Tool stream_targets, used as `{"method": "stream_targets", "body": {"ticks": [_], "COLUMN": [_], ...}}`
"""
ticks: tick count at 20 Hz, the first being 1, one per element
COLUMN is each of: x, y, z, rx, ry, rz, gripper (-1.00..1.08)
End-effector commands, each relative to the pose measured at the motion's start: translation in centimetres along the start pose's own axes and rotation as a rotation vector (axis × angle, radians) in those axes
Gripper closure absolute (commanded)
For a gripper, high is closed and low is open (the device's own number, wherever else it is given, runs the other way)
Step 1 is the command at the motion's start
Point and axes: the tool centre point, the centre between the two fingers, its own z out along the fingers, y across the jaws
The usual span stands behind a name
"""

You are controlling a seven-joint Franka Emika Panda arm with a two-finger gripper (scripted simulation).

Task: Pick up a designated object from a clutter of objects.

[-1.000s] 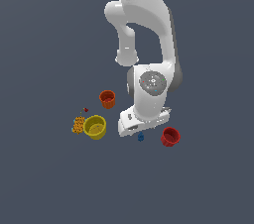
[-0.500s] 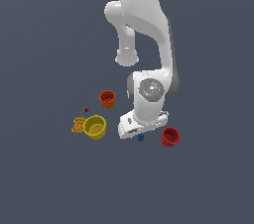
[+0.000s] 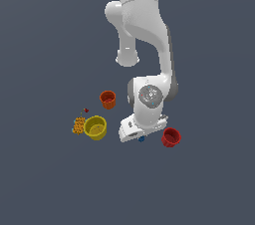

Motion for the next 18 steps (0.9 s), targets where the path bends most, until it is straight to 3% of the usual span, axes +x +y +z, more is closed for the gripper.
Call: {"method": "stream_targets", "body": {"ticks": [1,11,18], "x": [0.0,0.0,-0.8], "y": [0.0,0.1,1.5], "z": [0.0,-0.2,-2.5], "rx": [0.0,0.0,0.0], "ry": [0.001,0.001,0.001], "rz": [0.0,0.0,0.0], "gripper": [1.08,1.08,1.08]}}
